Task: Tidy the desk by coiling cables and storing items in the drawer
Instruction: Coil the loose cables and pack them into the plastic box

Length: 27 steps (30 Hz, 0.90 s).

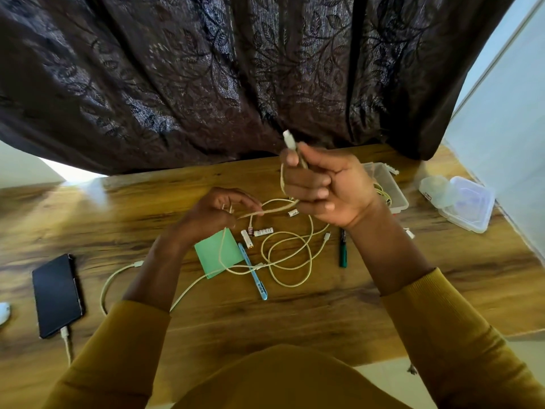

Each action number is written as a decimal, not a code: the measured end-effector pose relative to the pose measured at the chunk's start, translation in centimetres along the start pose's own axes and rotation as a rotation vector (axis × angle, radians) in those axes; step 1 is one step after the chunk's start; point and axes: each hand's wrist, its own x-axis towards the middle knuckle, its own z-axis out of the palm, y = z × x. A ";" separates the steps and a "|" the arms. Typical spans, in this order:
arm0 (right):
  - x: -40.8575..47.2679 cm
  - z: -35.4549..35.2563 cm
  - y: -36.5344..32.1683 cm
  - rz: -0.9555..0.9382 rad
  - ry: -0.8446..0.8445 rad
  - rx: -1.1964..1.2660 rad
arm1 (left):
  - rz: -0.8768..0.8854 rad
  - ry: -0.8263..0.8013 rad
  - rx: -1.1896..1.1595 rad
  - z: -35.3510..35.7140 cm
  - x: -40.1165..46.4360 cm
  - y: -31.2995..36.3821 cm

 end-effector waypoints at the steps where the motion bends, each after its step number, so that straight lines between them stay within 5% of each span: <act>1: -0.2 -0.1 0.2 0.075 -0.046 -0.025 | -0.004 0.024 -0.020 -0.3 0.0 -0.2; 8: -0.6 -0.5 1.7 0.506 -0.201 -0.600 | -0.070 0.327 -0.167 -1.9 0.5 -1.0; 15: 1.2 -1.0 3.8 0.889 0.140 -1.183 | 0.102 0.628 -0.331 -3.4 0.4 0.8; 21: 1.7 -1.5 3.7 0.626 0.678 -1.405 | 0.169 0.697 -0.536 -4.4 -0.2 1.1; 27: 1.5 -2.0 3.3 0.287 0.943 -1.423 | 0.127 0.687 -0.567 -3.5 -0.2 0.8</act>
